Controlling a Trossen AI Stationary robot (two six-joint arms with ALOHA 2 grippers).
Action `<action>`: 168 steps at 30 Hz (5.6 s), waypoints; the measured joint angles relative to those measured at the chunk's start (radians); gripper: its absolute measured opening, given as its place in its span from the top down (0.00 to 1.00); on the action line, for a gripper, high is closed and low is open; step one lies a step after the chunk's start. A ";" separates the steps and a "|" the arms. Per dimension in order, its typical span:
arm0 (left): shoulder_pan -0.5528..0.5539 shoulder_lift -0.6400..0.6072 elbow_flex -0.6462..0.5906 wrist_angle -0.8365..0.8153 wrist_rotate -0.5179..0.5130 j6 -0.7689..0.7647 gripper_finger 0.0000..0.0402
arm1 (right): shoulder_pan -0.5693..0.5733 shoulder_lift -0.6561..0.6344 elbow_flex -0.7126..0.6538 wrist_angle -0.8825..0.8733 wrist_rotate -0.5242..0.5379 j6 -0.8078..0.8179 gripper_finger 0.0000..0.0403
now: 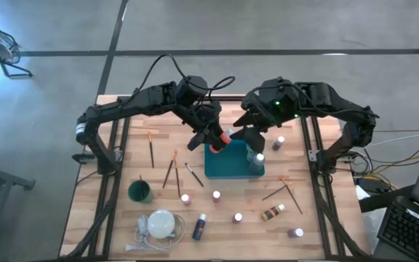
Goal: Pick & Place Paint Supplies
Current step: Put the orange paint bottle into the blue bin
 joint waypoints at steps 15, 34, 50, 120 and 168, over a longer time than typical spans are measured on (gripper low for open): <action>0.000 0.000 -0.001 -0.001 -0.003 0.027 0.70 | -0.001 0.028 0.000 0.004 -0.019 0.019 0.49; 0.000 0.000 -0.002 -0.001 -0.004 0.030 0.70 | 0.000 0.028 -0.001 0.013 -0.021 0.045 0.67; 0.000 0.000 -0.002 0.002 -0.003 0.030 0.70 | -0.001 0.028 -0.002 0.037 -0.017 0.049 0.70; 0.154 -0.153 0.002 -0.072 -0.111 0.013 0.24 | -0.260 0.175 -0.279 -0.131 0.072 -0.559 0.72; 0.154 -0.152 0.001 -0.049 -0.180 -0.001 0.24 | -0.251 0.091 -0.826 0.304 0.020 -0.540 0.72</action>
